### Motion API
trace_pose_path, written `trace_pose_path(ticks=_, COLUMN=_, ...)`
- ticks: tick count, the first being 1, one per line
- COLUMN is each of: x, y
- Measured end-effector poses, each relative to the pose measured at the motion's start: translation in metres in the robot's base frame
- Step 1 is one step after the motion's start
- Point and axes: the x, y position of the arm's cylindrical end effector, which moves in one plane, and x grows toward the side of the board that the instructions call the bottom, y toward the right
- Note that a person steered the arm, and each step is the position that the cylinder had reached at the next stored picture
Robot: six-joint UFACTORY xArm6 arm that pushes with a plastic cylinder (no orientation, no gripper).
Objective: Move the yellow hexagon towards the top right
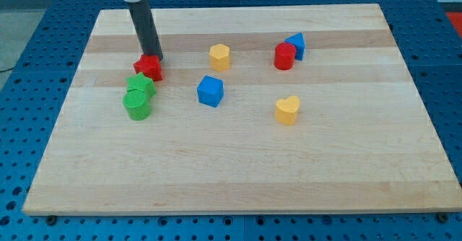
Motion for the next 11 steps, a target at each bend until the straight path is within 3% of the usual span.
trace_pose_path(ticks=3, x=-0.005, y=0.050)
trace_pose_path(ticks=4, x=0.027, y=0.061)
trace_pose_path(ticks=5, x=0.032, y=0.069)
trace_pose_path(ticks=8, x=-0.023, y=0.191)
trace_pose_path(ticks=11, x=-0.011, y=0.280)
